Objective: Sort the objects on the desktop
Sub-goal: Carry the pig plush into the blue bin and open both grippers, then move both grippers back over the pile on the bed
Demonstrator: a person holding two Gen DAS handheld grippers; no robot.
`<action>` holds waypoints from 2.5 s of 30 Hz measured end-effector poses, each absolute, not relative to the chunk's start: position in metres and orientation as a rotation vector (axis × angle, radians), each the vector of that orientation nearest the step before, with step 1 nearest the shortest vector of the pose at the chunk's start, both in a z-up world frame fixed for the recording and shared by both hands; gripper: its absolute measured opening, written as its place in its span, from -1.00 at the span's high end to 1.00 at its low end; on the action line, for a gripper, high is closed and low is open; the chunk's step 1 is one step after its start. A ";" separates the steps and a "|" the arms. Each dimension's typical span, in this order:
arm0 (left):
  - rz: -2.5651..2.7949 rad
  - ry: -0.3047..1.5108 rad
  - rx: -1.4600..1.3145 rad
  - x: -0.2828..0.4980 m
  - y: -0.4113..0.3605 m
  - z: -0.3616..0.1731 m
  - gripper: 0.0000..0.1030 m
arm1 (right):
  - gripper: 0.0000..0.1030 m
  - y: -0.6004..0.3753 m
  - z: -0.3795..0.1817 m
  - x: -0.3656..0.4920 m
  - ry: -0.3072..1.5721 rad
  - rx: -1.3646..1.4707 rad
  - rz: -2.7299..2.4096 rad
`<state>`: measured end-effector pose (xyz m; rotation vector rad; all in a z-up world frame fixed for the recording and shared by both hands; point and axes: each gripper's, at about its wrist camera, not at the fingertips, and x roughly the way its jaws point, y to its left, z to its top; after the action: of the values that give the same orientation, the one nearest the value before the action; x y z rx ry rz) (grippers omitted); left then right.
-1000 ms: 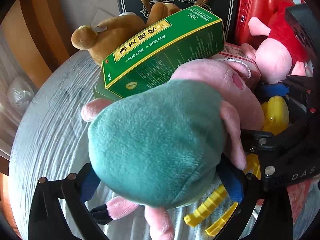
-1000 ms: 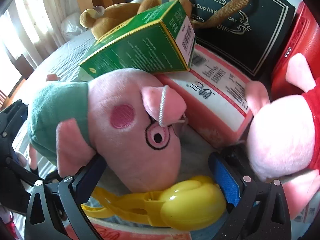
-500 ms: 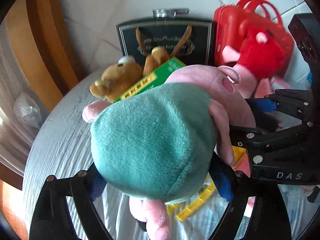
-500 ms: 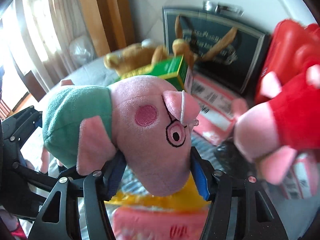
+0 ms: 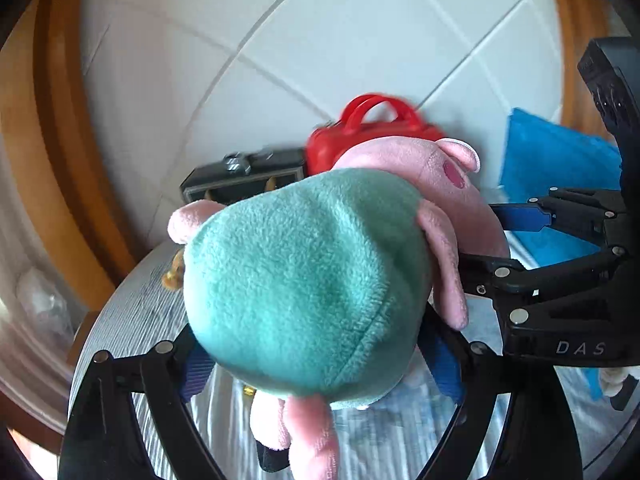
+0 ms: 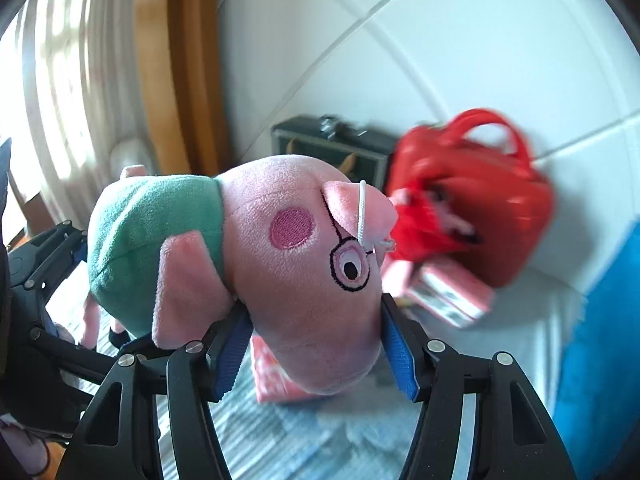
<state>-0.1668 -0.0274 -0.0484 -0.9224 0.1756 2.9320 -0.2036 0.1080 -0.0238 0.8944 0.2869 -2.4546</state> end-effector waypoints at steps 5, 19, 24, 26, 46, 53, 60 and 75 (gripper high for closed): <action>2.864 0.232 -0.775 -0.133 0.025 -0.016 -0.72 | -0.19 0.166 0.019 -0.149 0.260 0.839 -2.602; 2.619 0.285 -0.497 -0.056 0.211 0.053 -0.76 | -0.20 0.342 0.090 -0.040 0.194 0.759 -2.977; 2.532 0.315 -0.487 -0.053 0.288 0.061 -0.77 | -0.21 0.409 0.095 -0.016 0.136 0.768 -3.066; 2.505 0.332 -0.500 -0.052 0.320 0.061 -0.77 | -0.21 0.434 0.098 -0.013 0.107 0.788 -3.089; 2.475 0.472 -0.571 -0.050 0.453 0.051 -0.83 | -0.21 0.563 0.083 -0.004 -0.090 0.818 -3.124; 2.500 0.475 -0.620 -0.057 0.457 0.043 -0.91 | -0.25 0.578 0.073 -0.014 -0.090 0.842 -3.115; 2.540 0.473 -0.621 -0.059 0.453 0.043 -0.91 | -0.26 0.580 0.075 -0.019 -0.054 0.833 -3.158; 2.571 0.411 -0.592 -0.053 0.416 0.050 -0.91 | -0.51 0.559 0.084 -0.017 -0.013 0.808 -3.182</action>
<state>-0.0528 0.4156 0.0500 -0.5919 0.4106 2.5712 -0.0165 0.5592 0.0843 0.8082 -0.0134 -3.1823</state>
